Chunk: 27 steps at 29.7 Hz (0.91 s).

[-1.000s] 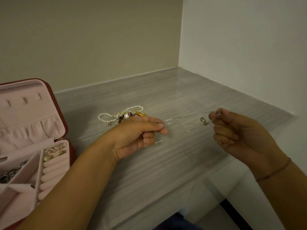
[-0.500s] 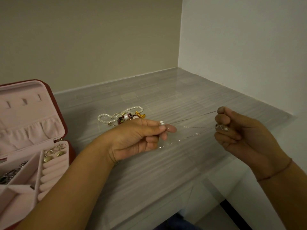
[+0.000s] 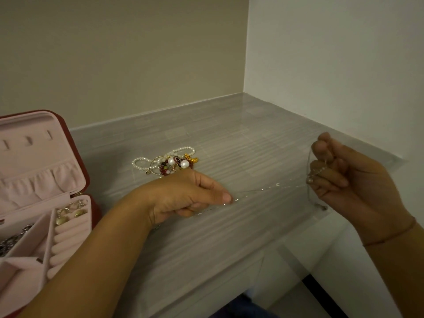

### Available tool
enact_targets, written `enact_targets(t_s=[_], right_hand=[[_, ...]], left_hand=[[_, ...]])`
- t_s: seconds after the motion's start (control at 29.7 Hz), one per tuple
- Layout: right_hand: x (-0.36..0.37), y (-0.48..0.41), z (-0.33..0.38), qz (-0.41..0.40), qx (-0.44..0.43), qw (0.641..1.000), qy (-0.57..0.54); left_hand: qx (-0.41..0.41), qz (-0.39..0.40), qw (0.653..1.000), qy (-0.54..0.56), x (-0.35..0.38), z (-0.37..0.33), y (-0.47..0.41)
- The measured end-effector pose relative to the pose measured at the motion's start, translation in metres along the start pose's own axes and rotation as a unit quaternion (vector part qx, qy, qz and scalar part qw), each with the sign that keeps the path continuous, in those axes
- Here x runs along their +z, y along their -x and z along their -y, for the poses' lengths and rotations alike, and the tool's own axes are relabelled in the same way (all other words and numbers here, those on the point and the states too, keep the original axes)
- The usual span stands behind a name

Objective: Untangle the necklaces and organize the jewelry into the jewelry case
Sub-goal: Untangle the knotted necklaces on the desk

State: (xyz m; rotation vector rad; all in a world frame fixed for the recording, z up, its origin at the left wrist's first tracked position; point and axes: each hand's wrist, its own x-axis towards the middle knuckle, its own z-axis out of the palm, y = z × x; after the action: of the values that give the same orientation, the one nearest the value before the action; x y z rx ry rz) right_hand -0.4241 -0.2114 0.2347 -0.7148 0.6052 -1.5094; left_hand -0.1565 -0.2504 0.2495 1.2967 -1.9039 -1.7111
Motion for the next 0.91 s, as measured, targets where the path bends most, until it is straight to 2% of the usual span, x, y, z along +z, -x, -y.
enact_targets(t_s=[0.07,0.13,0.3,0.4,0.57,0.64,0.74,0.91], right_hand=[[0.005,0.0,-0.002,-0.026,0.0,0.999,0.026],[0.008,-0.001,-0.001,-0.025,-0.001,0.999,0.045],[0.014,-0.001,0.001,0.016,-0.017,0.992,0.125],[0.023,0.0,0.001,0.046,-0.01,0.983,0.178],[0.043,0.0,0.001,0.127,0.014,0.962,0.242],[0.049,-0.003,0.001,0.167,0.024,0.952,0.254],[0.057,-0.008,-0.002,0.213,0.04,0.941,0.262],[0.063,-0.016,-0.011,0.236,0.06,0.929,0.277]], left_hand=[[0.001,-0.017,1.0,0.004,0.001,0.001,-0.001],[0.003,-0.071,0.997,0.027,0.0,0.004,-0.004],[-0.002,-0.203,0.972,0.119,-0.004,0.009,-0.013],[0.016,-0.247,0.965,0.09,0.001,0.009,-0.015],[0.066,-0.231,0.97,-0.025,0.02,0.012,-0.018],[0.122,-0.206,0.971,0.004,0.026,0.009,-0.017],[0.184,-0.124,0.971,0.095,0.034,0.0,-0.011],[0.202,-0.071,0.961,0.177,0.035,-0.002,-0.01]])
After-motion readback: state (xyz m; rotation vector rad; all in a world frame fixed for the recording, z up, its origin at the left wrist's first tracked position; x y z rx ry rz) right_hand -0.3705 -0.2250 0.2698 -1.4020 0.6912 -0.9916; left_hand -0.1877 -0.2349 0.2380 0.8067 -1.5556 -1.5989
